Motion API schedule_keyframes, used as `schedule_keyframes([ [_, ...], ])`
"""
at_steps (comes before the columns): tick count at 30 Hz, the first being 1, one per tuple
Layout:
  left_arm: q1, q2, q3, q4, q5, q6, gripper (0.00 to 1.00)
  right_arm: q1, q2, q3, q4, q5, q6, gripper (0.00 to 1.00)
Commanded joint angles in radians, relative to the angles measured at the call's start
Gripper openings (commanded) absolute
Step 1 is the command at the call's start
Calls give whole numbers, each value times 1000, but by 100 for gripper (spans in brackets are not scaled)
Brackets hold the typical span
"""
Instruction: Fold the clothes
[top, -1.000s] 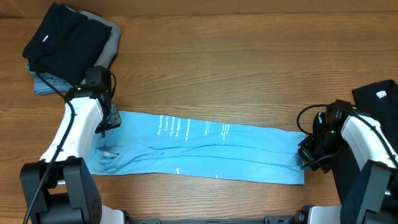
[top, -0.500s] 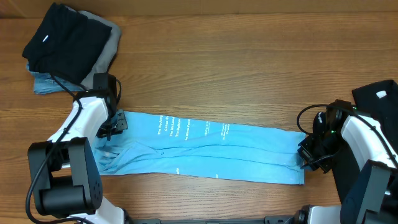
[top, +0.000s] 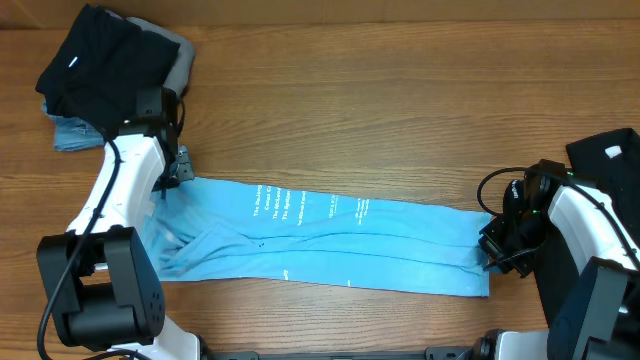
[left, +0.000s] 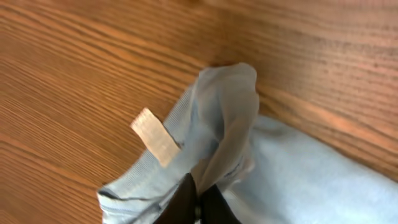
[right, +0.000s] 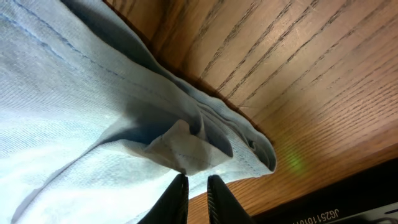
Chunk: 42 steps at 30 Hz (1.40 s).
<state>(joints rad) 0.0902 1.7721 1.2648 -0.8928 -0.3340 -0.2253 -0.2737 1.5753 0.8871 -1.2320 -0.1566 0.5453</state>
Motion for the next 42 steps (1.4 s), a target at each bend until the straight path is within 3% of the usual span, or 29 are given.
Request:
schedule_keyframes([
  [1, 16, -11, 15, -3, -52, 16, 15, -3, -22, -3, 5, 6, -2, 15],
  [4, 16, -11, 16, -16, -117, 16, 22, -3, -22, -3, 6, 6, -2, 15],
  [6, 16, -11, 16, -35, -126, 11, 38, -3, -22, -3, 7, 6, -2, 15],
  [8, 16, -11, 16, -60, -96, -12, 45, -3, -22, -3, 7, 6, -2, 15],
  [12, 16, -13, 19, -152, 60, -10, 47, -3, -22, -3, 7, 6, -2, 15],
  [18, 16, -13, 5, -310, 144, -95, 51, -3, -22, -3, 7, 6, -2, 15],
  [29, 18, -13, -190, -206, 152, -112, 60, -3, -22, -3, 15, 6, -2, 15],
  [30, 18, -13, -205, -193, 152, -112, 58, -3, -22, -3, 15, 6, -2, 15],
  [33, 24, -14, -212, -175, 151, -111, 14, -3, -22, -3, 14, 6, -2, 15],
  [34, 28, -14, -204, -174, 148, -111, 4, -3, -22, -3, 15, 6, -2, 15],
  [42, 111, -31, -29, -282, 93, -73, 4, -3, -22, -3, 14, 6, -2, 15],
])
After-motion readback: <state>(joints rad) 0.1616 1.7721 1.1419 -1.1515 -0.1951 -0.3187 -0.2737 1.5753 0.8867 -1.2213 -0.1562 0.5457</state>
